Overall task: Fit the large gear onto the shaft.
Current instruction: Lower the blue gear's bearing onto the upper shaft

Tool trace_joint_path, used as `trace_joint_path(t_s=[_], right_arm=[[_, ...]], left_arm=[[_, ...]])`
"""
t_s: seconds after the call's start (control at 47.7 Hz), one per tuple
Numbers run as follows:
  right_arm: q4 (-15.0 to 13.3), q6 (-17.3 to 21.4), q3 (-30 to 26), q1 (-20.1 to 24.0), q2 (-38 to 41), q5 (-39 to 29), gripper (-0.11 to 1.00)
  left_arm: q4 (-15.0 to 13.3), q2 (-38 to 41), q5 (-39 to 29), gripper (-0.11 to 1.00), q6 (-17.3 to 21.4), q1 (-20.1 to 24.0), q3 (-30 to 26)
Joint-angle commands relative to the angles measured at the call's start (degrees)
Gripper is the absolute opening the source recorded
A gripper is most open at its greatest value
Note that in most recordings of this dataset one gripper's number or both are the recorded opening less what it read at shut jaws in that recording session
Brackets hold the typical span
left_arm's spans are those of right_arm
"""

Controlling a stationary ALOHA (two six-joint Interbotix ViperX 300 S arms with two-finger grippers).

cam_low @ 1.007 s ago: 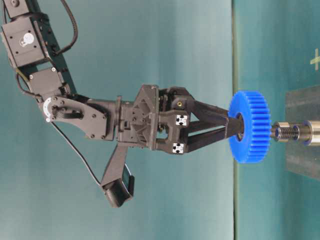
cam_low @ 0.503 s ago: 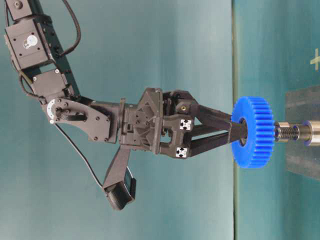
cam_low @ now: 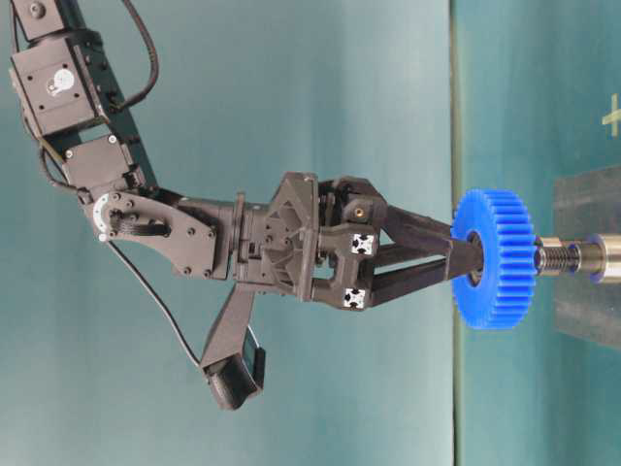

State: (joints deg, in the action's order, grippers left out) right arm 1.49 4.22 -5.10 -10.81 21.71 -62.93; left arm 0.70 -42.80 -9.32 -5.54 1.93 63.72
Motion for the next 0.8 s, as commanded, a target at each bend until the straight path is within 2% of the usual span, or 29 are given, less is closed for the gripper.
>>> trace_joint_path(t_s=[0.0,0.147,0.273,0.776], right_arm=[[0.1,0.3,-1.5,0.2,-1.1,0.1,0.49],[0.1,0.4,-1.6,0.2,-1.1,-0.4,0.49],[0.0,0.6,-1.7,0.2,-1.3,-0.5,0.6],[-0.4,0.4,-1.2,-0.4,-3.1,-3.0,0.59]], left_arm=[[0.2,-0.1,0.4,0.0,-0.1,0.1,-1.1],[0.2,-0.1,0.4,0.0,-0.1,0.1,-1.1],[0.2,0.0,0.4,0.0,-0.1,0.1,-1.0],[0.2,0.2,0.4,0.0,-0.2,0.1,-1.0]])
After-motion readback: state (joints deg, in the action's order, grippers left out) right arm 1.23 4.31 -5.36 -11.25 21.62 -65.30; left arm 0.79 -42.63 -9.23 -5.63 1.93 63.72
